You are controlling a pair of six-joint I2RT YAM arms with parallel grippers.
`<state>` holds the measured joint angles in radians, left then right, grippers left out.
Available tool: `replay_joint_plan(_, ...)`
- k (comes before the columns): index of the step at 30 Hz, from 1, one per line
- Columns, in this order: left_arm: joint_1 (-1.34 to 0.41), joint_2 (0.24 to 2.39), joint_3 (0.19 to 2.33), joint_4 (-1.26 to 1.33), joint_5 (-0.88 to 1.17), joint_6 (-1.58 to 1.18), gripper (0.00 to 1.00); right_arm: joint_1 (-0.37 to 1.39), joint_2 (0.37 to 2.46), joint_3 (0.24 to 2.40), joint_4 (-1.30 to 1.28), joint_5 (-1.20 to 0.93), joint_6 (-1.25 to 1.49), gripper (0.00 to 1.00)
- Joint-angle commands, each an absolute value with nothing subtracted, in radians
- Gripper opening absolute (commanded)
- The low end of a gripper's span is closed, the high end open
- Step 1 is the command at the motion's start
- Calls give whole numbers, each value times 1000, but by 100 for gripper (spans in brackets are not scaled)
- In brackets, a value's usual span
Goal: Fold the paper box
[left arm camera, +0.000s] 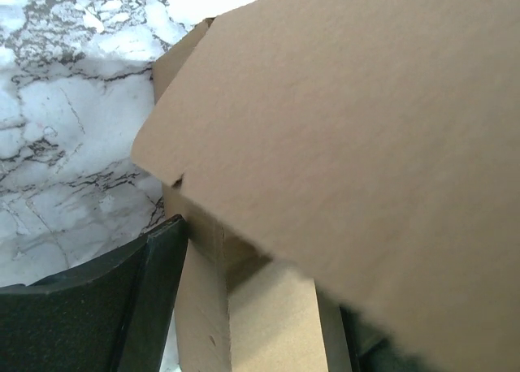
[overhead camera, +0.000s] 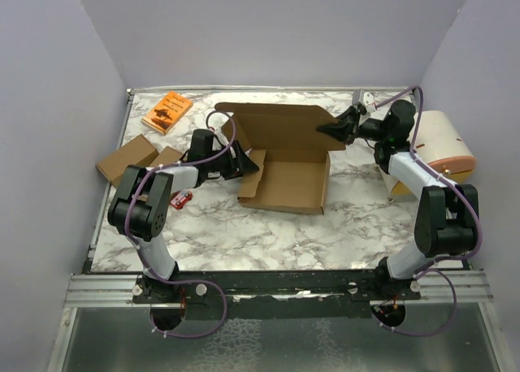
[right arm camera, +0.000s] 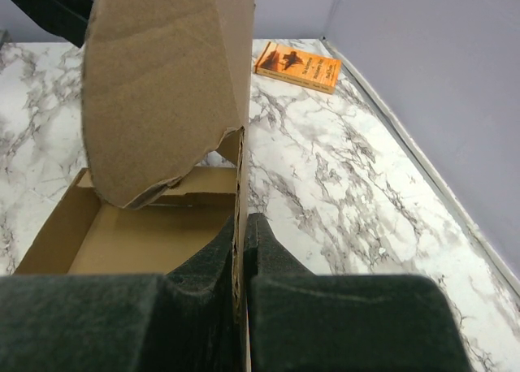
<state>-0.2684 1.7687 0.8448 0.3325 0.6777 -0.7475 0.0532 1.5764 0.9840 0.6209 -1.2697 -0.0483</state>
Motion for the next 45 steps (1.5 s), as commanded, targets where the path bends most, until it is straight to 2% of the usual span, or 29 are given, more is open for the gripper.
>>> replay_joint_plan(1, -303, 1749, 921, 161, 581, -651, 63, 64, 1569, 974, 634, -1269, -55, 1)
replay_joint_plan(10, -298, 1732, 854, 362, 704, -759, 76, 64, 1567, 973, 632, -1269, -57, 1)
replay_joint_plan(27, -247, 1711, 736, 678, 820, -973, 77, 64, 1570, 973, 609, -1263, -82, 1)
replay_joint_plan(35, -237, 1728, 702, 774, 853, -1035, 74, 64, 1571, 974, 606, -1260, -84, 1)
replay_joint_plan(39, -222, 1753, 664, 932, 884, -1135, 74, 64, 1572, 974, 606, -1259, -84, 1)
replay_joint_plan(45, -221, 1755, 668, 873, 877, -1088, 74, 64, 1571, 974, 606, -1259, -86, 1)
